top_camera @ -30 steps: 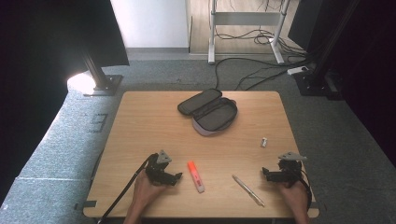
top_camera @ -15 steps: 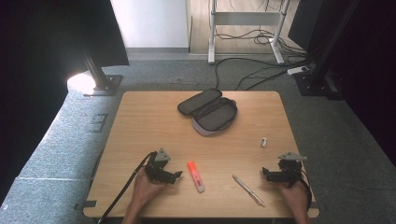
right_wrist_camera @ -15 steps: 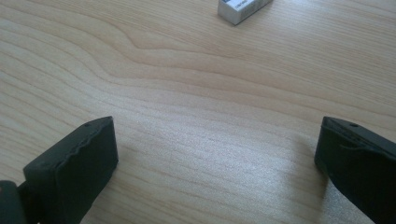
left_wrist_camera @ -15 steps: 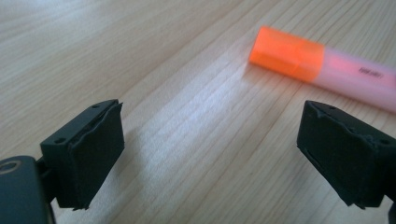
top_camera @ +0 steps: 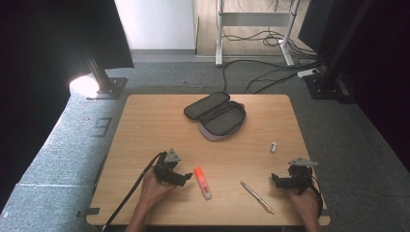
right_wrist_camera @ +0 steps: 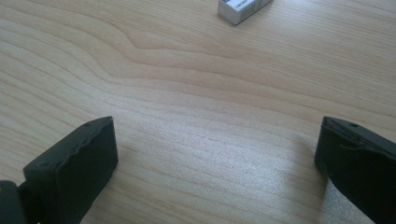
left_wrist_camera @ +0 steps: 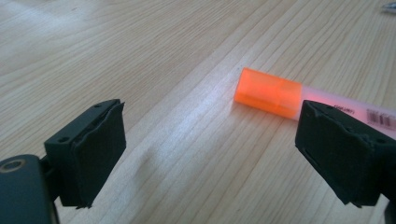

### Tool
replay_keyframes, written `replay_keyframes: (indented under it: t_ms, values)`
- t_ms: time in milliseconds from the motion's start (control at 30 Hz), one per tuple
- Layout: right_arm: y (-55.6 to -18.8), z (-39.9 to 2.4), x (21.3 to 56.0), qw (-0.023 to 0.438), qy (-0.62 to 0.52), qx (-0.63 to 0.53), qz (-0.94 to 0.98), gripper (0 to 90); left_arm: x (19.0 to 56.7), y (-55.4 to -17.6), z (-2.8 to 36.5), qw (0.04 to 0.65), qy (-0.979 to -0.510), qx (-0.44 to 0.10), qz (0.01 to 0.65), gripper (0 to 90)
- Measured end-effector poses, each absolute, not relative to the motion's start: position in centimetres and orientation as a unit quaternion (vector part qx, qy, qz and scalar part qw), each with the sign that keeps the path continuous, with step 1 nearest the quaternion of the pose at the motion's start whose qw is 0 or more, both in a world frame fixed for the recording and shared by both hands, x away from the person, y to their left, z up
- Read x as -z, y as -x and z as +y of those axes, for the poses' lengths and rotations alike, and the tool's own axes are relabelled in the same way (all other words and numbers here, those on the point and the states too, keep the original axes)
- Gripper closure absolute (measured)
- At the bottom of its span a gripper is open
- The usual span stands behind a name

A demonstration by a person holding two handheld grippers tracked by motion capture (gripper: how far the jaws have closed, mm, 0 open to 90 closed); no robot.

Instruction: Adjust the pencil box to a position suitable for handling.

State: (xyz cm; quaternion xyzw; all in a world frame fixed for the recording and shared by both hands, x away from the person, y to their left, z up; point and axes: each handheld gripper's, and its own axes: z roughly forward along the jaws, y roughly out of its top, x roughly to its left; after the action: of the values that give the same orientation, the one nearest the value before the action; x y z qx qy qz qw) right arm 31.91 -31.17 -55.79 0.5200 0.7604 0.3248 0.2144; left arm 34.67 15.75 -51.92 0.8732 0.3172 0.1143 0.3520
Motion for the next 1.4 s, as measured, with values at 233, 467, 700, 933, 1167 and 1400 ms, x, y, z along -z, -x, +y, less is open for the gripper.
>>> replay_keyframes:
  t_ms: [233,467,700,933,1167,1400]
  values:
    - [-31.9,-31.2,55.8,0.214,-0.52,-0.325,0.76,0.0,51.3,-35.3,15.1,0.355,-0.875,-0.109,0.312,9.3]
    - [-31.9,-31.2,55.8,0.214,-0.52,-0.325,0.76,0.0,50.5,-36.4,14.1,0.355,-0.878,-0.11,0.302,9.7]
    - [-31.9,-31.2,55.8,0.214,-0.52,-0.325,0.76,0.0,49.8,-37.3,12.8,0.356,-0.881,-0.11,0.291,11.6]
    - [-31.9,-31.2,55.8,0.214,-0.52,-0.325,0.76,0.0,49.1,-38.7,11.4,0.358,-0.882,-0.095,0.29,14.0]
    - [-31.9,-31.2,55.8,0.214,-0.52,-0.325,0.76,0.0,48.8,-40.0,10.4,0.364,-0.882,-0.096,0.283,14.3]
    - [-31.9,-31.2,55.8,0.214,-0.52,-0.325,0.761,0.0,48.6,-41.2,9.2,0.353,-0.892,-0.086,0.267,14.4]
